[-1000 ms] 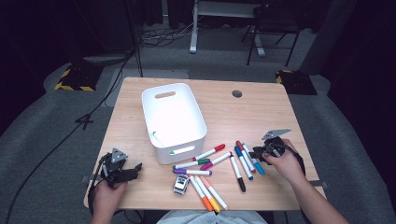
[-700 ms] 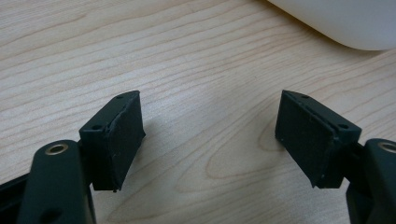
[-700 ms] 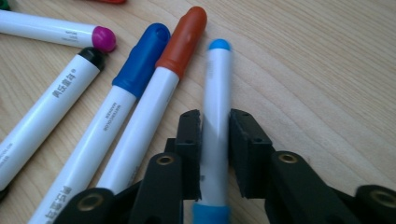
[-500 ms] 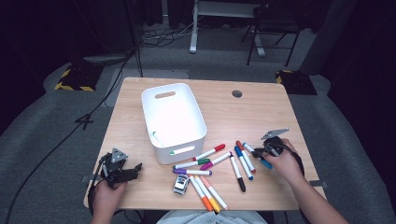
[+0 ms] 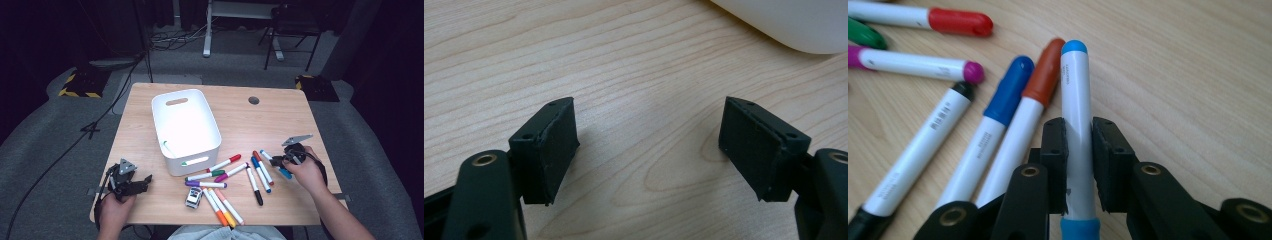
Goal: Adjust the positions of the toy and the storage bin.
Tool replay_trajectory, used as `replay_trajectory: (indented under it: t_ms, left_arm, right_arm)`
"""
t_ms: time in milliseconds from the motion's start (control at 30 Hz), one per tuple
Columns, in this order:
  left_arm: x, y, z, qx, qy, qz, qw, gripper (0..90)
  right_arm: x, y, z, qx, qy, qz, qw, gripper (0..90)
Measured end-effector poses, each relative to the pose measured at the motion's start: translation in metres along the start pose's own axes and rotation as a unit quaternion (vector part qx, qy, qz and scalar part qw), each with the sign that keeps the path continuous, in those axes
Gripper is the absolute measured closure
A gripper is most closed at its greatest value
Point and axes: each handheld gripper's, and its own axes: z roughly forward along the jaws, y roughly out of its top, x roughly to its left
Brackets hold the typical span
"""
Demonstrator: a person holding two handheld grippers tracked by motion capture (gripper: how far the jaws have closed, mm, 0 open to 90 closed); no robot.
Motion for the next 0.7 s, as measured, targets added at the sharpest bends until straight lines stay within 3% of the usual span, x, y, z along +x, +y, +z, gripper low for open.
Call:
replay_trajectory:
  t_ms: [333, 700]
  left_arm:
    - [0.000, 0.000, 0.001, 0.000, -0.003, -0.004, 1.0000, 23.6]
    - [0.000, 0.001, 0.001, 0.000, -0.003, -0.005, 1.0000, 23.6]
  right_arm:
    - [0.016, 0.028, -0.024, -0.045, 0.042, -0.007, 0.9981, 76.9]
    - [0.031, 0.068, -0.045, -0.089, 0.070, -0.045, 0.9925, 76.9]
